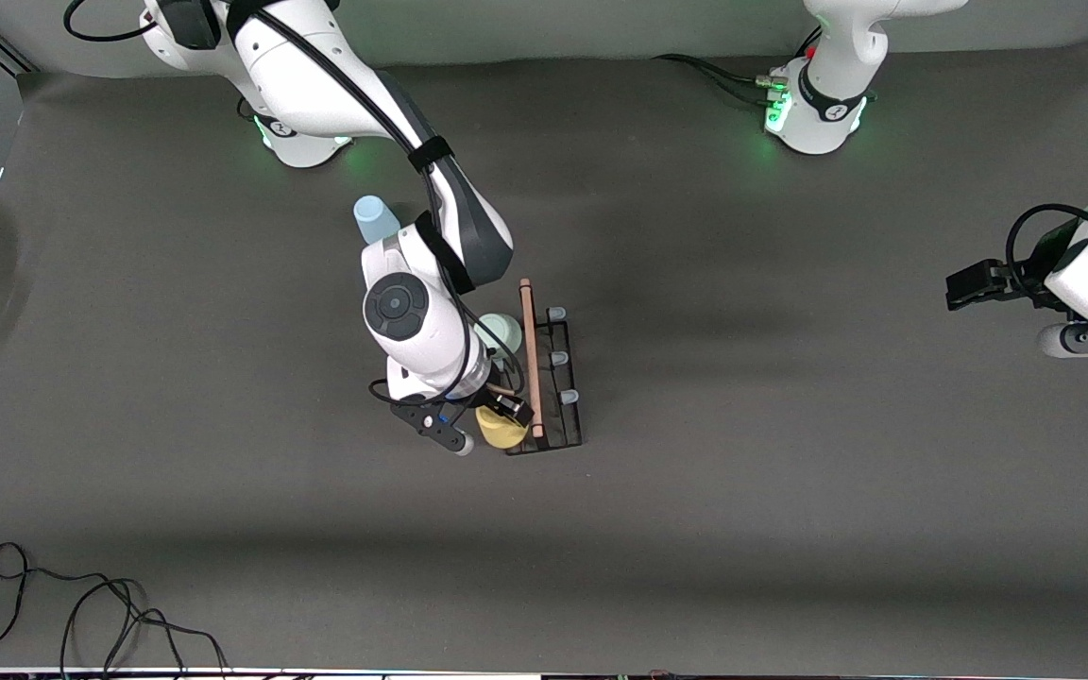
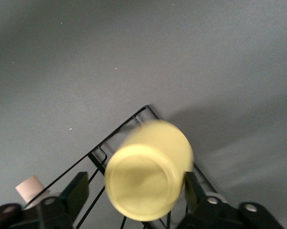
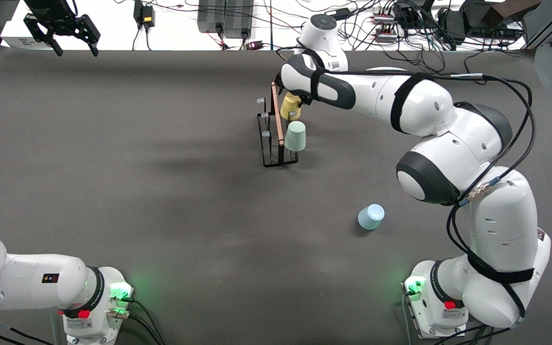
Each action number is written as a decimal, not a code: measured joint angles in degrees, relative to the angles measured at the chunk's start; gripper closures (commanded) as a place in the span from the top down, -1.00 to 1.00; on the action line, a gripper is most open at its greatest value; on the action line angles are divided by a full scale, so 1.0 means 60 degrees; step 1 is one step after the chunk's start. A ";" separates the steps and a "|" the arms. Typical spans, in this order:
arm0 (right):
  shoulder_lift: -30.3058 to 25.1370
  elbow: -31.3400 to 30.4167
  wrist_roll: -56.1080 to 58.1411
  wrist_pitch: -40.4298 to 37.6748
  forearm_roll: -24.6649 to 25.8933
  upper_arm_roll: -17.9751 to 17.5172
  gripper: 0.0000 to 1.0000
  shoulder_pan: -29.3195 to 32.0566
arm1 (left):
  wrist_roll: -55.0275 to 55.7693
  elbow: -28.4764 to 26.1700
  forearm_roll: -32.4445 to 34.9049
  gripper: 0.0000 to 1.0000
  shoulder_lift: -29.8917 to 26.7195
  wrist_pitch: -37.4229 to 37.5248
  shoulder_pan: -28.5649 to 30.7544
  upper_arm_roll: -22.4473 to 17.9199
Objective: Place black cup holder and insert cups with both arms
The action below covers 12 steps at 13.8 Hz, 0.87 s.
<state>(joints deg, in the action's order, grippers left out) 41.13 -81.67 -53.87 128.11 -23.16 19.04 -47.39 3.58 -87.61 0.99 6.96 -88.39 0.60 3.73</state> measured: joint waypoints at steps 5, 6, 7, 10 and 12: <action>-0.0337 0.0425 0.0558 -0.1479 0.0097 0.0495 1.00 0.0096 | 0.0000 -0.0021 0.0000 1.00 0.0000 0.0000 0.0000 0.0000; -0.0584 0.0533 0.0866 -0.2026 0.0101 0.0762 1.00 0.0137 | 0.0000 -0.0025 0.0000 1.00 0.0000 0.0000 0.0000 0.0000; -0.0904 0.0598 0.1244 -0.2618 0.0102 0.1054 1.00 0.0184 | 0.0000 -0.0029 0.0000 1.00 0.0000 0.0000 0.0000 -0.0001; -0.2147 0.0643 0.2677 -0.4752 0.0113 0.2070 1.00 0.0320 | 0.0000 -0.0034 0.0000 1.00 0.0000 0.0000 0.0000 -0.0002; -0.2828 0.0634 0.3536 -0.6024 0.0120 0.2849 1.00 0.0342 | 0.0000 -0.0035 0.0000 1.00 0.0000 -0.0003 0.0000 -0.0004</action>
<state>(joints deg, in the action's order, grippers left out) 24.16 -77.87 -32.65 91.97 -22.44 36.13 -45.34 3.58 -87.82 0.99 6.96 -88.41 0.60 3.71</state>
